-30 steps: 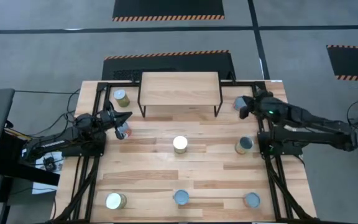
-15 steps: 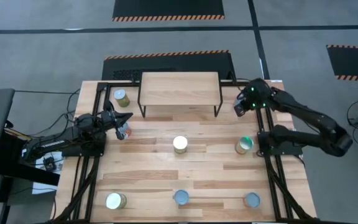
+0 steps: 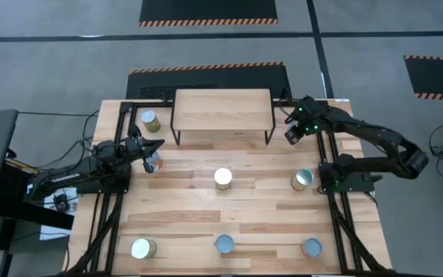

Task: Pick and place cans onto a shelf
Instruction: Put the top right blue small can on the shelf

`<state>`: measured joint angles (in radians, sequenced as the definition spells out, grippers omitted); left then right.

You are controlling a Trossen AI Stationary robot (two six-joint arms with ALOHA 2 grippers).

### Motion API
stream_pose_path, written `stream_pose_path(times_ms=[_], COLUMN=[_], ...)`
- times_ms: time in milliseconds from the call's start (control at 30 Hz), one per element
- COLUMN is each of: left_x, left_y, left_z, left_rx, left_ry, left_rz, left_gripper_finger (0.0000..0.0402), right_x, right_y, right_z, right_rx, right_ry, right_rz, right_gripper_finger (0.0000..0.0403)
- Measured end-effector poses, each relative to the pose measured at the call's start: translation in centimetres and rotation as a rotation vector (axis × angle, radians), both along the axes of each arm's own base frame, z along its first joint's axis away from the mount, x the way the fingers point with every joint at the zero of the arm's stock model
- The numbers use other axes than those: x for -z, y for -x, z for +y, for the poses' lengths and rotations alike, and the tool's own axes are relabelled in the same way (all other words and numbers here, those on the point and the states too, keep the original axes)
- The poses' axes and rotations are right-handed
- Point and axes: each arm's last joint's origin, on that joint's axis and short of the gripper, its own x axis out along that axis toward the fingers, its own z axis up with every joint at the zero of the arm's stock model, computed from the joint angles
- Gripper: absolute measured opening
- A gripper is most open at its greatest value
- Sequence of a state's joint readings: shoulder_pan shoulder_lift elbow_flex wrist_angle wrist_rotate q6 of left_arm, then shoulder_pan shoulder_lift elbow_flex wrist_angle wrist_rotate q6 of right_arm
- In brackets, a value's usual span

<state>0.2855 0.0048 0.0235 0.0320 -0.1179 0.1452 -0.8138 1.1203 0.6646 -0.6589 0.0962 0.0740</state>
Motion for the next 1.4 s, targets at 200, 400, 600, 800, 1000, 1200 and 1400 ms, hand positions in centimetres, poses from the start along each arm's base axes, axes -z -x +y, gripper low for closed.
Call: stream_pose_path(times_ms=[200, 400, 600, 800, 1000, 1200, 1400], left_x=[0.2, 0.2, 0.2, 0.2, 0.2, 0.2, 0.2], left_y=[0.0, 0.0, 0.0, 0.0, 0.0, 0.0, 0.0], left_z=[0.0, 0.0, 0.0, 0.0, 0.0, 0.0, 0.0], left_rx=[0.006, 0.007, 0.007, 0.007, 0.007, 0.007, 0.006], left_ry=[0.014, 0.023, 0.023, 0.024, 0.028, 0.021, 0.014], left_rz=[0.021, 0.018, 0.016, 0.016, 0.016, 0.019, 0.022], left_gripper_finger=[0.0000, 0.0000, 0.0000, 0.0000, 0.0000, 0.0000, 0.0000], right_x=[1.0, 2.4, 2.9, 3.2, 1.6, -2.3, -8.1], right_y=[-0.7, -1.3, -1.5, -1.6, -1.8, -2.1, -2.5], right_z=[-0.7, -1.3, -1.7, -1.9, -1.9, -1.7, -1.1], right_rx=[-0.016, -0.018, 0.004, -0.016, -0.024, -0.015, 0.049], right_ry=[-0.017, -0.053, -0.039, -0.032, -0.051, -0.066, -0.006], right_rz=[0.075, 0.119, 0.170, 0.189, 0.199, 0.202, 0.156], right_gripper_finger=[0.0173, 0.0162, 0.0127, 0.0051, 0.0007, 0.0017, 0.0012])
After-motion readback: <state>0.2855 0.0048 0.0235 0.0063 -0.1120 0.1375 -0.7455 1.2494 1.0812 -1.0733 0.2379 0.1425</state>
